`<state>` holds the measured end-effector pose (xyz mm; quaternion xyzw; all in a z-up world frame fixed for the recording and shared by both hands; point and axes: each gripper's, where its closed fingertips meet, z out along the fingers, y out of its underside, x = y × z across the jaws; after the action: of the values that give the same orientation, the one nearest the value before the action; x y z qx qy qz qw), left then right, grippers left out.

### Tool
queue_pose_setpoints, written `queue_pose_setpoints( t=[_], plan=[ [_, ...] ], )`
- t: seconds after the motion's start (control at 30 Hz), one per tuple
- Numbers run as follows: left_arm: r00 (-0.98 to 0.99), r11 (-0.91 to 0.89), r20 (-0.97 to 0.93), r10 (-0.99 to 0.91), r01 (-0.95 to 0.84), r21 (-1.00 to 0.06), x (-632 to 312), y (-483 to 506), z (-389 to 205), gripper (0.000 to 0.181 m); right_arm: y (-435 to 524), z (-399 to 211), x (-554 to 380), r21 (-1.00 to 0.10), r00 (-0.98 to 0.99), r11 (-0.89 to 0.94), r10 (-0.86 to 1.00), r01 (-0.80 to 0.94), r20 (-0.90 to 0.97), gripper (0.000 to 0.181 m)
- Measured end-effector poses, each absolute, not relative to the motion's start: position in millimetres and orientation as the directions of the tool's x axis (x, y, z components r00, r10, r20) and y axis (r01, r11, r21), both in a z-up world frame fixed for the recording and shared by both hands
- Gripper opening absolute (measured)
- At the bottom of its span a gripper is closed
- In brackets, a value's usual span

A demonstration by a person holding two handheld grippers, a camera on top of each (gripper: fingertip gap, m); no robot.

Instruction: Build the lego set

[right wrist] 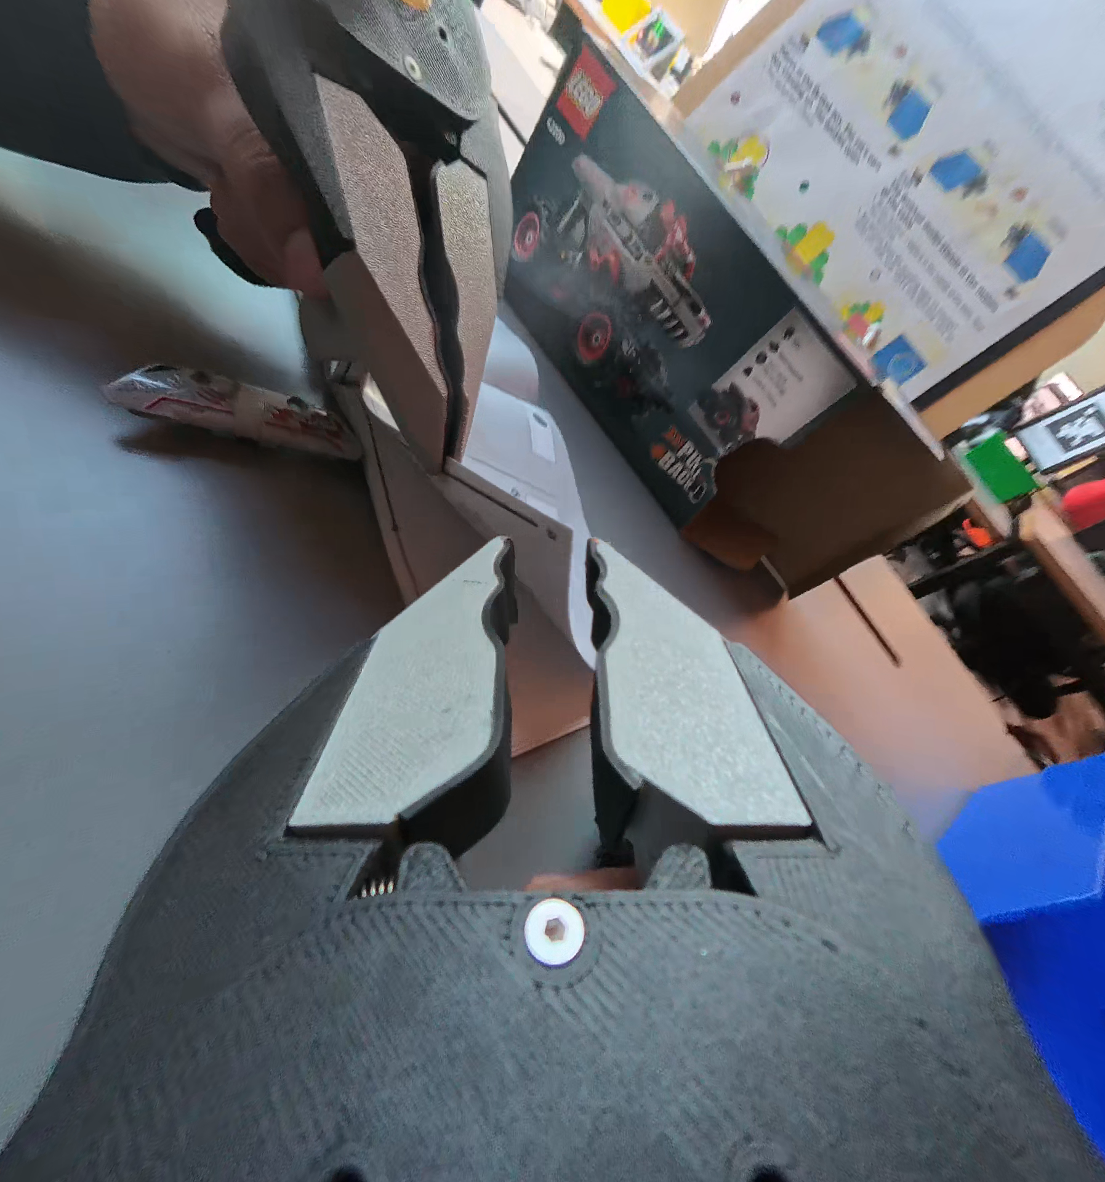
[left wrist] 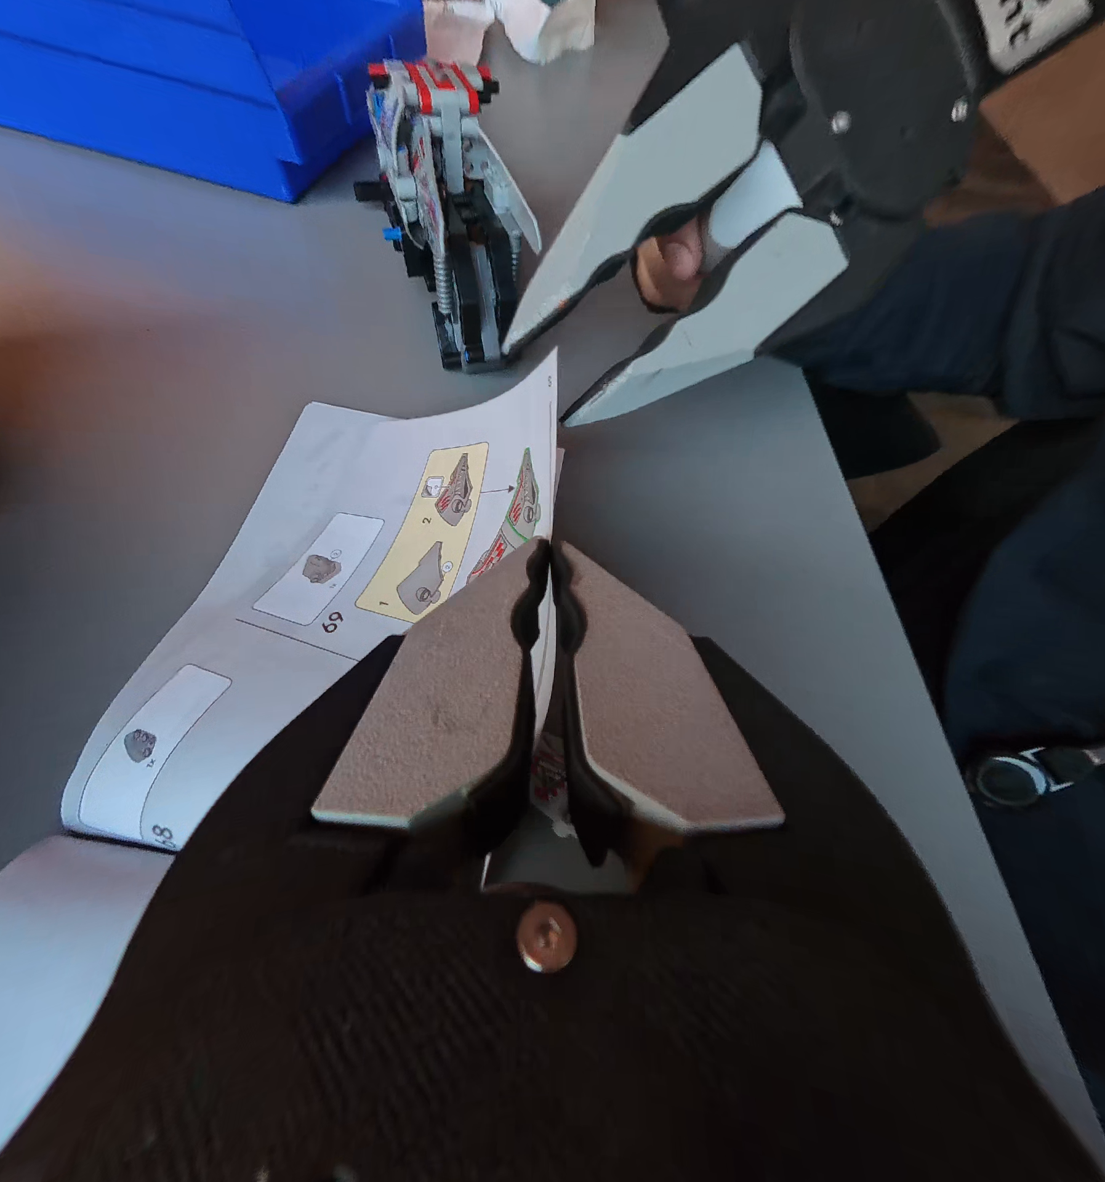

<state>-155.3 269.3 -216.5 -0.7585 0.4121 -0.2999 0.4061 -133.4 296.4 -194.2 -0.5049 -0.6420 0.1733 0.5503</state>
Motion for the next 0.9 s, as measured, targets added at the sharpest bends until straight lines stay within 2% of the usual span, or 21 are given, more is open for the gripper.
queue_pose_setpoints(
  t=[0.17,0.9],
  plan=[
    [0.478,-0.333,0.146,-0.866,-0.334,-0.882,-159.7,269.1,-208.0,0.000,293.5,-185.8,-137.6,-0.767,0.148,0.473,0.803,0.433,0.578,0.016],
    [0.476,-0.340,0.153,-0.866,-0.337,-0.878,-159.9,268.6,-210.6,0.000,292.5,-185.5,-135.1,-0.787,0.178,0.460,0.806,0.412,0.564,0.015]
  ],
)
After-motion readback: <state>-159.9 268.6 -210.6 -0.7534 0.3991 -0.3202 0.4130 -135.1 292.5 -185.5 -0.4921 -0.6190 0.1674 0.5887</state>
